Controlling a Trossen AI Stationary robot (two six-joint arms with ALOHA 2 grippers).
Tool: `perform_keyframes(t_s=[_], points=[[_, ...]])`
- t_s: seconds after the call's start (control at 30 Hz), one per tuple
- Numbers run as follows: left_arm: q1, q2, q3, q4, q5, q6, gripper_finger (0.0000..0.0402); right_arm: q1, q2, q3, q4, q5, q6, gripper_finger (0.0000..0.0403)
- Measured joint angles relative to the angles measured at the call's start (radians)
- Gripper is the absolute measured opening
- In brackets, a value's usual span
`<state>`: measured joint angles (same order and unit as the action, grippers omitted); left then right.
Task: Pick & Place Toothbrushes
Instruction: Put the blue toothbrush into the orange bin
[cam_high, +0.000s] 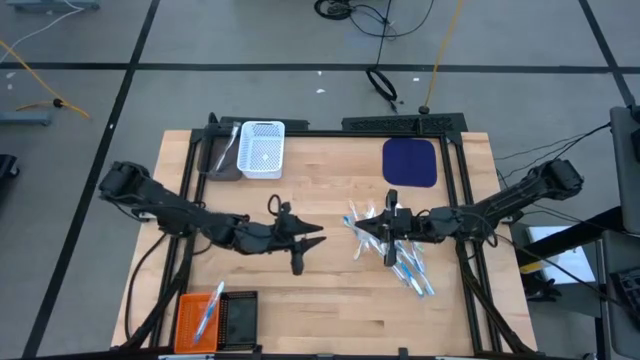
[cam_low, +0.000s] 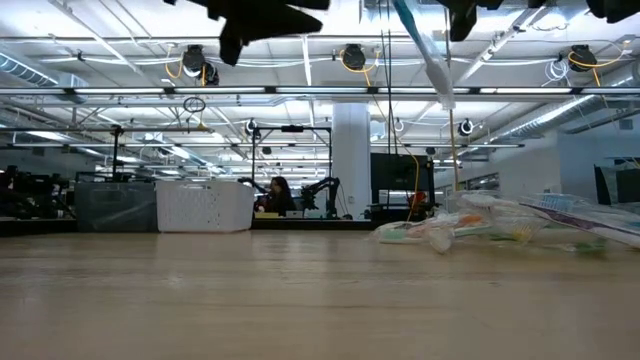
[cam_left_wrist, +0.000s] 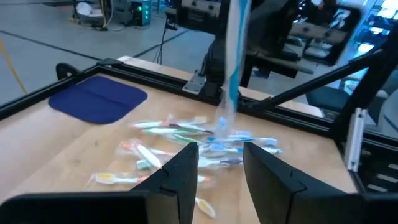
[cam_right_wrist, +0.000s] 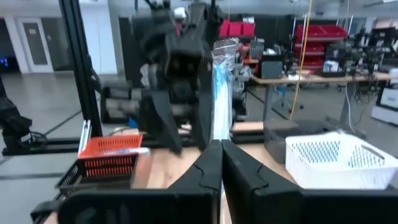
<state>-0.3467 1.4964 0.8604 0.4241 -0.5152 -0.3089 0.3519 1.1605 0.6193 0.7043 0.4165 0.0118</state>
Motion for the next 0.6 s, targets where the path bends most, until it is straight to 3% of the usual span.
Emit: perform_keyframes(t_s=[0.17,0.33,0.6], points=[[0.013,0.074,0.000,0.145,0.000,0.053,0.0131,0.000,0.011,0.000,0.027,-0.002,-0.015,0.0000],[0.021,0.118,0.000,0.279,0.009,0.122,0.0164,0.003,0.011,0.000,0.031,-0.006,-0.017,0.0000],[0.047,0.121,0.000,0.325,0.011,0.107,0.0215,0.003,0.011,0.000,0.056,-0.028,-0.025,0.0000]])
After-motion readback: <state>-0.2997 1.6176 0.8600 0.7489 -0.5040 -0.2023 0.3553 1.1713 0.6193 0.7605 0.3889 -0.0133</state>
